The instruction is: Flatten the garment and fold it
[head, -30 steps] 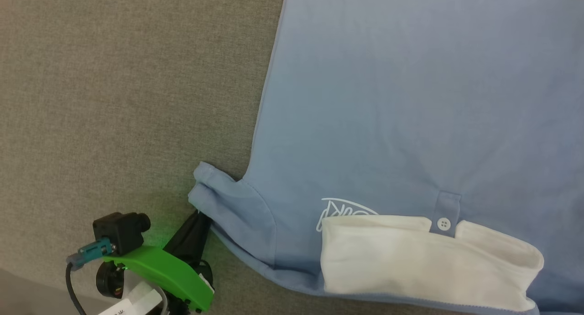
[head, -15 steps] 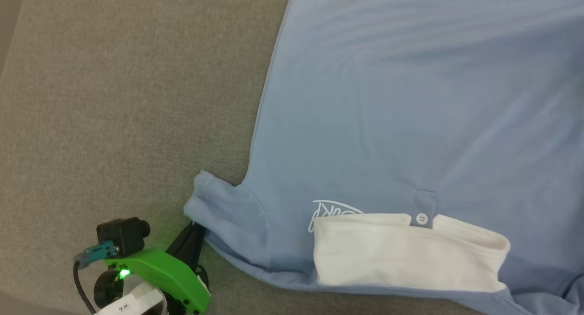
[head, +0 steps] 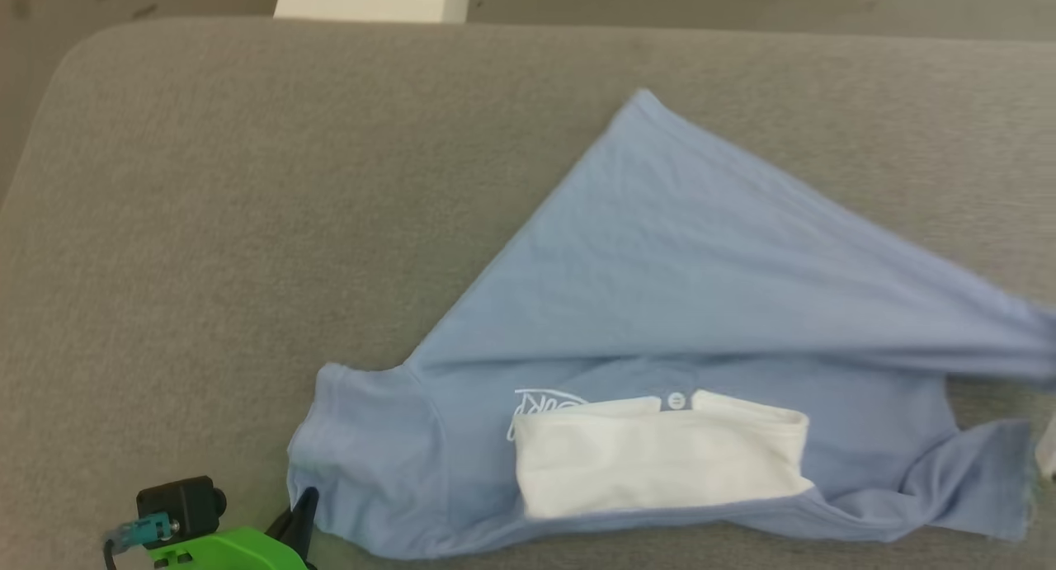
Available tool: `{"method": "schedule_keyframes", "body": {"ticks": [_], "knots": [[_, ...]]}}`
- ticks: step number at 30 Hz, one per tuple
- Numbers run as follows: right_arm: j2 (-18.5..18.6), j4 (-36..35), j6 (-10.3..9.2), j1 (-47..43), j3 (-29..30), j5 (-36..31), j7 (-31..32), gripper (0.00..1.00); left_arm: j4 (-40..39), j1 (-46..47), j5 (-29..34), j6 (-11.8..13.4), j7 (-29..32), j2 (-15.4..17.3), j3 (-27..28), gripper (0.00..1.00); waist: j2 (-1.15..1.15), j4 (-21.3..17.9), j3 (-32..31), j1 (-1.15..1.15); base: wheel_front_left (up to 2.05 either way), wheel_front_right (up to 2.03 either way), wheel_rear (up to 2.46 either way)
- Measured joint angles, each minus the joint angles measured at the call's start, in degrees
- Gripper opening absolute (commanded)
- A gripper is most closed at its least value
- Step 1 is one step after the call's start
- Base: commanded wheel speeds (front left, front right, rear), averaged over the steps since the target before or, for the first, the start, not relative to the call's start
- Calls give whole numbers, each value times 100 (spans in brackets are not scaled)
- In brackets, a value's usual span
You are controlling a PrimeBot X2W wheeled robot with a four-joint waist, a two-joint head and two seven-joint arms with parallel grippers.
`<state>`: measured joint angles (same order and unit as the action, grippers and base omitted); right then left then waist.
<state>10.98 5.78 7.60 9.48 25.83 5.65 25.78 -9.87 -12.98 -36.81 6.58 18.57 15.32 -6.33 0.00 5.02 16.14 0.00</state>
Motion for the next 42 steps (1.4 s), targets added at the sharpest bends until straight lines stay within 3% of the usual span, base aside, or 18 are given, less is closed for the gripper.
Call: {"method": "schedule_keyframes", "body": {"ticks": [8,14,17,23,29,31,36,37,42], "knots": [[-491,25,0,-816,300,197,1545,0,-59,-55,-7,11,78,47,-29,0,0,-396,-412,0,0,0,0],[-627,59,0,-898,341,318,1960,2,-62,-53,-7,11,129,64,-99,0,0,-526,-547,0,0,0,0],[-643,-10,0,-933,300,343,1806,100,-56,-52,-5,11,135,65,-134,0,0,-514,-545,0,0,0,0],[-453,-254,-3,-586,-64,434,510,100,-30,-36,-5,11,162,77,-174,0,0,-450,-526,0,0,0,0],[-86,-118,-3,279,-1325,617,-886,100,-13,4,-5,11,177,78,-201,0,0,-398,-499,0,0,0,0],[54,247,-2,865,-2078,921,-1513,100,1,47,-5,10,177,79,-242,0,0,-342,-471,0,0,0,0],[381,1020,-2,1783,-3166,1300,-1882,100,3,166,-5,-5,176,76,-307,0,0,-231,-342,0,0,0,0],[525,1430,-2,2202,-3594,1440,-1859,100,8,254,-5,-16,175,71,-337,0,0,-173,-252,0,0,0,0],[825,2351,-2,3072,-4278,1623,-1347,100,11,470,-2,-73,138,47,-420,0,0,-12,16,0,0,0,0]]}}
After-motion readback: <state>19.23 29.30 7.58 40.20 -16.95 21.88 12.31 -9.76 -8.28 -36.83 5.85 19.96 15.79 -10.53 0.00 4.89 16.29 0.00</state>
